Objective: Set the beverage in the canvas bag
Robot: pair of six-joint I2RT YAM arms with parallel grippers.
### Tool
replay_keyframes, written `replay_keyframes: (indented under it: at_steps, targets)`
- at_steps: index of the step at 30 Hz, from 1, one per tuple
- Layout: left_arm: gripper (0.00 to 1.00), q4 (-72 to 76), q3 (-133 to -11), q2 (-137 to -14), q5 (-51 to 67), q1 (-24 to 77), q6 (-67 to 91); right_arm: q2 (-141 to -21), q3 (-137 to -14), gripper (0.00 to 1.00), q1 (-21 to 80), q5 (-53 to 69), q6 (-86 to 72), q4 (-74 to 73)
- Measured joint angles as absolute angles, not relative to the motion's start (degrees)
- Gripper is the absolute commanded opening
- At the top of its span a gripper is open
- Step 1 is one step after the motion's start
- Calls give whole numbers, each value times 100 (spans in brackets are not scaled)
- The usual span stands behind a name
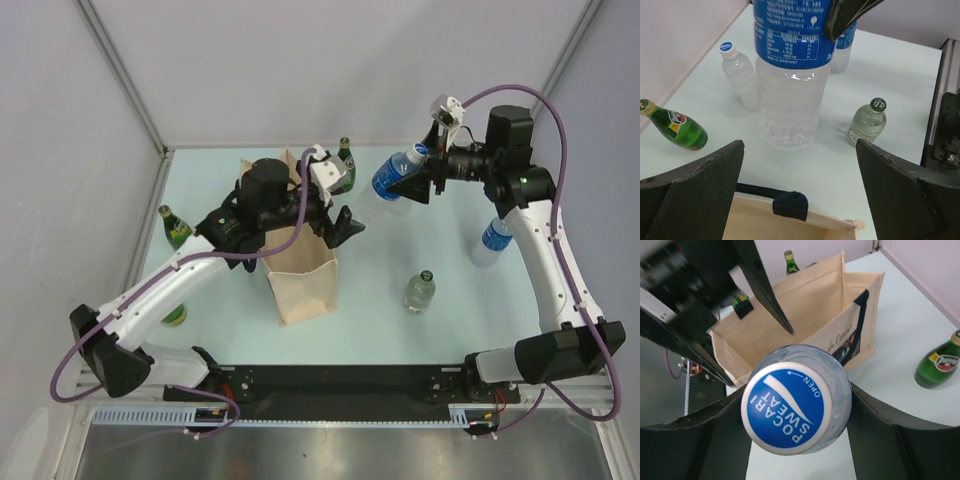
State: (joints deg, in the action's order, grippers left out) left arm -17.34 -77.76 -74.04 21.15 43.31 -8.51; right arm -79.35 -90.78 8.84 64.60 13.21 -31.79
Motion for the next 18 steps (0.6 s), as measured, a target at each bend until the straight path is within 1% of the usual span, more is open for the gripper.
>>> replay_keyframes:
  at_steps: [5, 10, 11, 13, 14, 16, 17, 18]
  targets:
    - [92, -1640, -7922, -7885, 2027, 4545, -987, -7780, -9076, 0, 972, 6501, 694, -2783]
    - [80, -1549, -8110, -8180, 1863, 4709, -1079, -7640, -8973, 0, 974, 6497, 283, -2534]
    - [74, -1538, -8136, -8206, 1855, 4724, -1074, -7616, -8930, 0, 965, 6497, 189, -2467]
    - [68, -1544, -8189, -8252, 1809, 4764, -1066, -7577, -8831, 0, 965, 6499, -16, -2307]
    - [60, -1538, -8206, -8274, 1806, 4779, -1057, -7559, -8777, 0, 965, 6501, -128, -2213]
    - [52, -1553, -8230, -8326, 1802, 4807, -998, -7535, -8659, 0, 963, 6493, -316, -2018]
    - [45, -1559, -8246, -8355, 1800, 4816, -952, -7520, -8580, 0, 956, 6488, -412, -1890]
    - [41, -1573, -8265, -8385, 1798, 4827, -913, -7516, -8510, 0, 945, 6484, -508, -1761]
